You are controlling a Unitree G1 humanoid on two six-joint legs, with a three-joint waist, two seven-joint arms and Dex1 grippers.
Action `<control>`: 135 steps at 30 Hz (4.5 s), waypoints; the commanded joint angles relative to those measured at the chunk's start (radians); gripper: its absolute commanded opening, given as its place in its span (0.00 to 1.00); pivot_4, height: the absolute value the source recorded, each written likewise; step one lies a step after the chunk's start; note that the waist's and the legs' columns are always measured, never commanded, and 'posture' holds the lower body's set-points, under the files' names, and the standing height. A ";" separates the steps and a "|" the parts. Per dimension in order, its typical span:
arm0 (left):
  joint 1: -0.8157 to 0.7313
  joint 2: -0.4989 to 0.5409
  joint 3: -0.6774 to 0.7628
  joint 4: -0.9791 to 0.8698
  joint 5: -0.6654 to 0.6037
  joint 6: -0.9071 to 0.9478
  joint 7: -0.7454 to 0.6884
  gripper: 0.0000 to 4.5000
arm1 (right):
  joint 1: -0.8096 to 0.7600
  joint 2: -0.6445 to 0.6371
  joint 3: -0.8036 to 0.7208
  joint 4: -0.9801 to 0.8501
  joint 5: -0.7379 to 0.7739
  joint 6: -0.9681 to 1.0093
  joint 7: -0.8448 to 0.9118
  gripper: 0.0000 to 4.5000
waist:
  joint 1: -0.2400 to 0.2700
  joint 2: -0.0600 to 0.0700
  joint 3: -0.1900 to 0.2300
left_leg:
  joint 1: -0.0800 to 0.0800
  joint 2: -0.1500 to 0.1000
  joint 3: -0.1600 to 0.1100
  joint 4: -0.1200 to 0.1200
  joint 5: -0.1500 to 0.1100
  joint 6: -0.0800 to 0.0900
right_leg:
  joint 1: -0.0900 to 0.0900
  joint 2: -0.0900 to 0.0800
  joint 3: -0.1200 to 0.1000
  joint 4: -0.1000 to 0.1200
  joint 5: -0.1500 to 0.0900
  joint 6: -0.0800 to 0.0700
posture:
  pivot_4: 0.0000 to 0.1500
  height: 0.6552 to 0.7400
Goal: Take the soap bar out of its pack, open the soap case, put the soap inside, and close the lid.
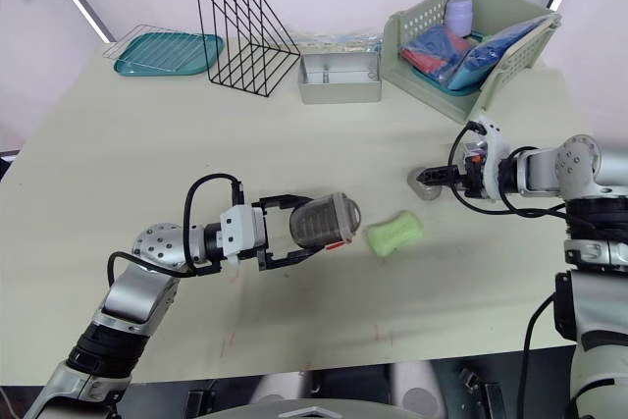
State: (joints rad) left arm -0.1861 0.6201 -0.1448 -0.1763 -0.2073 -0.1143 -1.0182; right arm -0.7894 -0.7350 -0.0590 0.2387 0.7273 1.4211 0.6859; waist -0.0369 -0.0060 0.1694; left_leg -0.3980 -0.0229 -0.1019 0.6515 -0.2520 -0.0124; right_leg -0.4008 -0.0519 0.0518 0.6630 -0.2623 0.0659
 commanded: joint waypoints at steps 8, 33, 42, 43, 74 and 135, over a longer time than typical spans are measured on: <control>-0.019 0.019 0.027 -0.001 -0.019 0.004 -0.019 0.77 | 0.565 -0.071 -0.108 -0.276 -0.168 -1.110 0.565 1.00 | 0.012 0.000 0.000 | 0.000 0.000 0.000 0.001 0.000 0.000 | 0.001 0.000 -0.001 0.000 0.000 0.001 | 1.00 1.00; -0.183 0.106 -0.045 0.036 0.018 0.224 -0.150 0.77 | 0.809 0.172 -0.044 -0.174 -0.256 -1.711 0.712 1.00 | 0.001 0.000 0.000 | 0.003 0.001 0.000 0.001 0.000 0.000 | 0.002 0.001 0.001 0.001 0.000 0.001 | 1.00 1.00; -0.246 0.188 -0.145 -0.084 0.074 0.425 -0.219 0.77 | 0.798 0.170 -0.041 -0.130 -0.263 -1.745 0.705 1.00 | 0.000 0.000 0.000 | 0.003 0.001 0.000 0.001 0.000 0.000 | 0.002 0.002 0.001 0.001 0.000 0.001 | 1.00 1.00; -0.252 0.191 -0.157 -0.097 0.085 0.438 -0.217 0.77 | 0.799 0.169 -0.041 -0.129 -0.262 -1.747 0.704 1.00 | 0.001 0.000 0.000 | 0.003 0.001 0.000 0.001 0.000 0.000 | 0.003 0.002 0.001 0.001 0.000 0.001 | 1.00 1.00; -0.351 0.283 -0.171 -0.003 0.164 0.413 -0.263 0.77 | 0.778 0.171 -0.013 -0.042 -0.290 -1.814 0.708 1.00 | -0.003 0.000 0.000 | 0.004 0.001 0.001 0.002 0.000 0.000 | 0.004 0.002 0.001 0.001 0.000 0.000 | 1.00 1.00; 0.415 0.163 0.470 -0.115 -0.305 0.188 -0.238 0.99 | -0.018 0.083 0.517 0.079 -0.730 -1.488 0.901 1.00 | 0.001 0.000 0.000 | 0.005 0.006 0.002 0.001 0.000 0.000 | 0.003 0.000 0.000 0.000 0.000 0.000 | 1.00 1.00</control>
State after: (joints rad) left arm 0.2359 0.7670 0.3044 -0.2874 -0.5123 0.1109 -1.2343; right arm -0.7829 -0.6555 0.4601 0.3085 0.0125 -0.0459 1.5961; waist -0.0362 -0.0060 0.1696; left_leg -0.3932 -0.0168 -0.0997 0.6524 -0.2523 -0.0127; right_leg -0.3982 -0.0518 0.0520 0.6630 -0.2616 0.0650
